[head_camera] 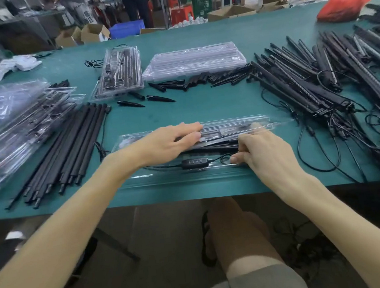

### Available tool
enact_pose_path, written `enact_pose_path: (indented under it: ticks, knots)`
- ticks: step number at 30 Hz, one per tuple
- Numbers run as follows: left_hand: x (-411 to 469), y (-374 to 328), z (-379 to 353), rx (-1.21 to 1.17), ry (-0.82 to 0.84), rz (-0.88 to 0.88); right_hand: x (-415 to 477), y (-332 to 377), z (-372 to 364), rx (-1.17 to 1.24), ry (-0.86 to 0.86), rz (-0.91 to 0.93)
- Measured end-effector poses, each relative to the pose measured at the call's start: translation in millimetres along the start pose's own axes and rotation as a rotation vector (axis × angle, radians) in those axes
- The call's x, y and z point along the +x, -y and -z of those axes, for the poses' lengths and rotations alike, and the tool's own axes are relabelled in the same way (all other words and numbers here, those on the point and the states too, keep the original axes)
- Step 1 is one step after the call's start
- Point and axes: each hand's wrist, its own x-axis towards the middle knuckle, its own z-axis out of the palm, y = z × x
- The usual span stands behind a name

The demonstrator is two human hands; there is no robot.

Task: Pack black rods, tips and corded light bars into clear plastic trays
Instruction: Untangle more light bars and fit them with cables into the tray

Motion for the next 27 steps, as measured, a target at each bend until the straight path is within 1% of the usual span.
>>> enact_pose_path:
  ticks: [4,8,11,13,17,20,24,27]
  knots:
    - [7.4,4.3,-11.8,-0.023,0.02,-0.002,-13.7,-0.9,-1.0,-0.009,-0.011,0.002]
    - [4.4,14.3,-20.5,0.055,0.017,-0.031,-43.1,-5.1,-4.5,-0.053,-0.007,0.069]
    - [3.6,17.6,-31.6,0.131,-0.036,-0.045,-60.9,-4.5,-10.2,-0.191,0.0,0.031]
    - [3.2,20.3,-37.9,0.172,-0.085,-0.058,-64.8,-4.6,-12.8,-0.211,0.048,-0.006]
    - [2.9,24.3,-45.8,0.286,-0.127,-0.063,-65.2,-6.8,-18.0,-0.262,0.086,0.047]
    - [3.6,24.2,-48.9,0.332,-0.143,-0.042,-63.6,-12.7,-12.6,-0.16,0.056,0.082]
    - [3.8,22.7,-51.3,0.361,-0.155,-0.03,-65.8,-34.4,-7.3,0.106,-0.014,0.206]
    - [4.0,21.6,-51.8,0.368,-0.163,-0.027,-69.9,-51.4,-6.8,0.309,-0.097,0.257]
